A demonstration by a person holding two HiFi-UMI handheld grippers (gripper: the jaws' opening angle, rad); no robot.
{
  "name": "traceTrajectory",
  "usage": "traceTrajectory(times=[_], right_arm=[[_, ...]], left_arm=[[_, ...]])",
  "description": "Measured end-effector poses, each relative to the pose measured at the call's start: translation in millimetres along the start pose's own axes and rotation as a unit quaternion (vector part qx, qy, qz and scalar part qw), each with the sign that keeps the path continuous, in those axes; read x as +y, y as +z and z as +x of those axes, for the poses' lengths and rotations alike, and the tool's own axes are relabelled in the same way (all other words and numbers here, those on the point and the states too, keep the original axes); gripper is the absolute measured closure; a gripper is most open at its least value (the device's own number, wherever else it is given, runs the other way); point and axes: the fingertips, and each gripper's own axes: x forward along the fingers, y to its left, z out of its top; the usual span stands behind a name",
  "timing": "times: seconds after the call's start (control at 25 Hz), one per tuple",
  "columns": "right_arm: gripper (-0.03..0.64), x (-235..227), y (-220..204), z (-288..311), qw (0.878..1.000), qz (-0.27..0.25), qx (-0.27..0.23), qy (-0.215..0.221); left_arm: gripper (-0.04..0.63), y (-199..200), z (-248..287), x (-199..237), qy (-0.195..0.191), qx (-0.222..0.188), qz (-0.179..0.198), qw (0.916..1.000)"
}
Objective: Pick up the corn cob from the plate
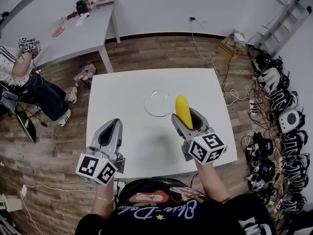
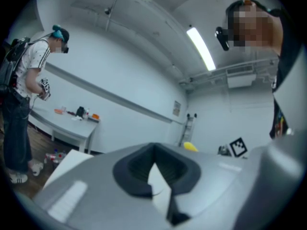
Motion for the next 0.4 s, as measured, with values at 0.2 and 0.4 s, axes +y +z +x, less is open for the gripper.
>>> traceTrajectory(times=[0.2,0.4], right_arm=[[0.370,1,0,3,1.000,0.000,-0.002,0.003],[0.370,3,-2,12,1.000,0.001,0.002,0.002]], left_arm=[[0.600,-7,-5,3,0.001,0.007,-0.008,0.9999],[0.600,-14,-8,14,0.007,0.027,0.022,0.9994]])
